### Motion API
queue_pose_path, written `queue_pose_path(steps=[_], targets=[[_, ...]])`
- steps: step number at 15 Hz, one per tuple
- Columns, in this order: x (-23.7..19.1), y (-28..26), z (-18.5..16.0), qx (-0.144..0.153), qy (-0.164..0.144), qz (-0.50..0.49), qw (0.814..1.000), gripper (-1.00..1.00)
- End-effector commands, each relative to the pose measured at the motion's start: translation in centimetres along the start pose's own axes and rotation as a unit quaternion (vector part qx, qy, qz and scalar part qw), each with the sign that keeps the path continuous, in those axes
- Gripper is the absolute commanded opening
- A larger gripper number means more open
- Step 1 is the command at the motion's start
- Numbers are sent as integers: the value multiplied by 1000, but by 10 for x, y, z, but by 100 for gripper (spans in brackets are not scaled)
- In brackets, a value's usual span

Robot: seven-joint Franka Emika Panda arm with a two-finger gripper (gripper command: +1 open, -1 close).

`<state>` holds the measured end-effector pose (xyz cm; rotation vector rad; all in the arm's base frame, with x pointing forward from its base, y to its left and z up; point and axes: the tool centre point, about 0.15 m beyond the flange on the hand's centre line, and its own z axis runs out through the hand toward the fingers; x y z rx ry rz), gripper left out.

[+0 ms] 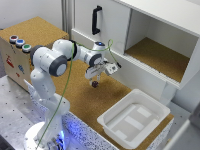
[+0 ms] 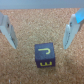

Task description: Rotate the purple block 90 degrees to the left

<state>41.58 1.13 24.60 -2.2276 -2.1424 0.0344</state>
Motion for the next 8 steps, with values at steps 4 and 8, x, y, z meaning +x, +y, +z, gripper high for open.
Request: queue_pose_path(steps=[4, 8], targets=[[-2, -7, -45, 48, 74, 249, 965, 100], [-44, -16, -48, 49, 79, 430, 898, 100]])
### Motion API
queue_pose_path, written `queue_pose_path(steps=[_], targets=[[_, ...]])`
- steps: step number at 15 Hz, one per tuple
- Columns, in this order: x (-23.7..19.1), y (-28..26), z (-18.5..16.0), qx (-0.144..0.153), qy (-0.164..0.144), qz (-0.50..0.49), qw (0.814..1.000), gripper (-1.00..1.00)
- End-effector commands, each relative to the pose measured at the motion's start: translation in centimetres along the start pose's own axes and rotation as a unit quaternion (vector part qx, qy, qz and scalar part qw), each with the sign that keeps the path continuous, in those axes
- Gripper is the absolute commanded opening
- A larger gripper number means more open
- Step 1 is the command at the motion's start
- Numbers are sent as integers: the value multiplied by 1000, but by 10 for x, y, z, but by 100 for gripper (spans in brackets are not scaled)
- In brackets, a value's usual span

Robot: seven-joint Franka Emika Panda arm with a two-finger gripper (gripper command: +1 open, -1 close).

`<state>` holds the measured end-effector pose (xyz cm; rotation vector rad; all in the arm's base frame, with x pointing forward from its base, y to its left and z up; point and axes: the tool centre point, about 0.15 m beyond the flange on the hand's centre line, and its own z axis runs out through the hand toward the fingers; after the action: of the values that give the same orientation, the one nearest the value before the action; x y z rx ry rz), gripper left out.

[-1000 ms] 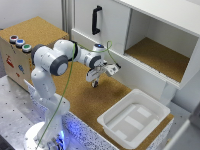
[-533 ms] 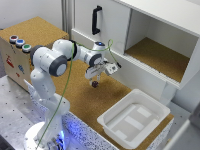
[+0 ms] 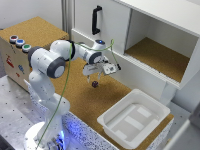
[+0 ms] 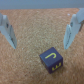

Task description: Rotate the purple block 90 degrees to the left

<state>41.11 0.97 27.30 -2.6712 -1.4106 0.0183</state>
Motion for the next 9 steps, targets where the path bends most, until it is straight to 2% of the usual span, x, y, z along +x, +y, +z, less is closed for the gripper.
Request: queue_pose_path(steps=[1, 2, 3, 4, 6, 7, 8, 9], targets=[[-50, 18, -21, 23, 23, 205, 978, 100], [-64, 27, -17, 14, 15, 265, 964, 100], [-78, 37, -13, 24, 29, 318, 947, 100], [-88, 42, -8, 10, 48, 357, 933, 100], [-91, 46, 3, -25, 68, 379, 922, 100], [-91, 51, 11, -29, 66, 394, 916, 100], [-91, 54, 18, -36, 66, 398, 914, -100], [-89, 59, 27, -24, 61, 400, 914, -100]])
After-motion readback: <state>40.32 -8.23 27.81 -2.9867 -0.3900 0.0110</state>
